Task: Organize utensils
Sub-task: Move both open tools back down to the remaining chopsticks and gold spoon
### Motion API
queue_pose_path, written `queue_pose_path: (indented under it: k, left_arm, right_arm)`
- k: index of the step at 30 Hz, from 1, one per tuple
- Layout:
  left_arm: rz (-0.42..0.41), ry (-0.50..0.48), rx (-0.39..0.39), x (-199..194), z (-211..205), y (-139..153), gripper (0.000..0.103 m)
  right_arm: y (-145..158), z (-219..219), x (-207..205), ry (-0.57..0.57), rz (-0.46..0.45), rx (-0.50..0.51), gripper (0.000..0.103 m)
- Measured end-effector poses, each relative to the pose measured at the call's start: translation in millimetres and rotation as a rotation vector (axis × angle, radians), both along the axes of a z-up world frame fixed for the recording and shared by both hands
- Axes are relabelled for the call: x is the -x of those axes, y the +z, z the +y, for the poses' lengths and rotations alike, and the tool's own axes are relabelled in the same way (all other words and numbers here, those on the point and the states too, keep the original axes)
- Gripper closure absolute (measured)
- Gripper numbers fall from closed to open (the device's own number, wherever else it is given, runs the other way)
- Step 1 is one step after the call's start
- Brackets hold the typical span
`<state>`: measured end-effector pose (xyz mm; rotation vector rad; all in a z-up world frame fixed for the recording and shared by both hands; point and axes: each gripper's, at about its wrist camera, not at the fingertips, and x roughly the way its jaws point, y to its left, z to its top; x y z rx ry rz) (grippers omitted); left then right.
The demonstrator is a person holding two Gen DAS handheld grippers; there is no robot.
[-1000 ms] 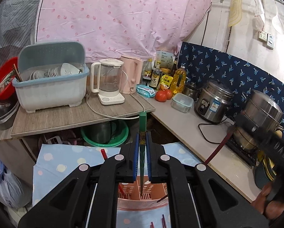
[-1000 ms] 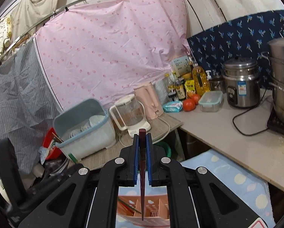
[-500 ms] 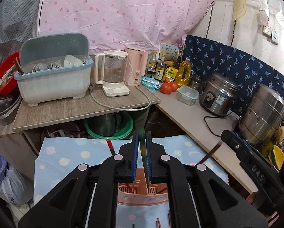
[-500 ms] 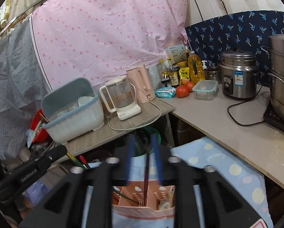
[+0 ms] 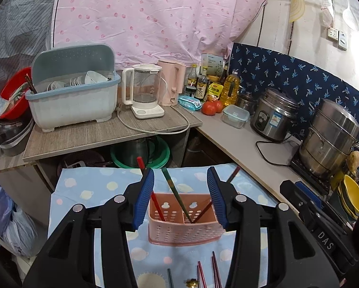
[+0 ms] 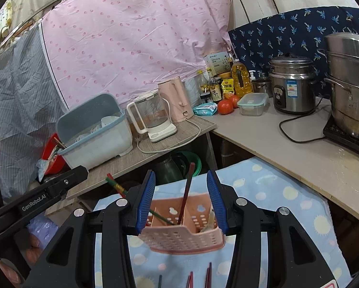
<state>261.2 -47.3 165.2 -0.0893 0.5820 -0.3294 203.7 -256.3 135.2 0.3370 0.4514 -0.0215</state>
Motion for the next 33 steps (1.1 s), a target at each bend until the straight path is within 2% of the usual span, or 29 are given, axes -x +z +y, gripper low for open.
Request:
queue_pose_path:
  k: [3, 6, 10, 17, 25, 28, 33]
  left_arm:
    - [0.004, -0.007, -0.003, 15, 2, -2, 0.059]
    - [0.016, -0.015, -0.008, 32, 5, -8, 0.053]
    - [0.047, -0.028, -0.02, 59, 11, -25, 0.053]
    - [0.16, -0.045, -0.052, 107, 19, -77, 0.053]
    - [0.268, -0.063, -0.122, 158, 27, -141, 0.053]
    - [0.316, -0.055, -0.154, 173, 30, -166, 0.053]
    - [0.381, -0.034, -0.147, 188, 35, -193, 0.053]
  right_arm:
    - [-5, 1, 17, 0.006, 0.01, -0.003, 0.058]
    - [-14, 2, 38, 0.009, 0.03, 0.0, 0.058]
    - [-36, 4, 67, 0.017, 0.081, 0.0, 0.058]
    - [-87, 11, 118, 0.035, 0.203, -0.003, 0.058]
    - [-148, 30, 168, 0.051, 0.332, 0.087, 0.058]
    - [-165, 35, 177, 0.062, 0.374, 0.084, 0.058]
    - [-189, 44, 189, 0.079, 0.421, 0.071, 0.058]
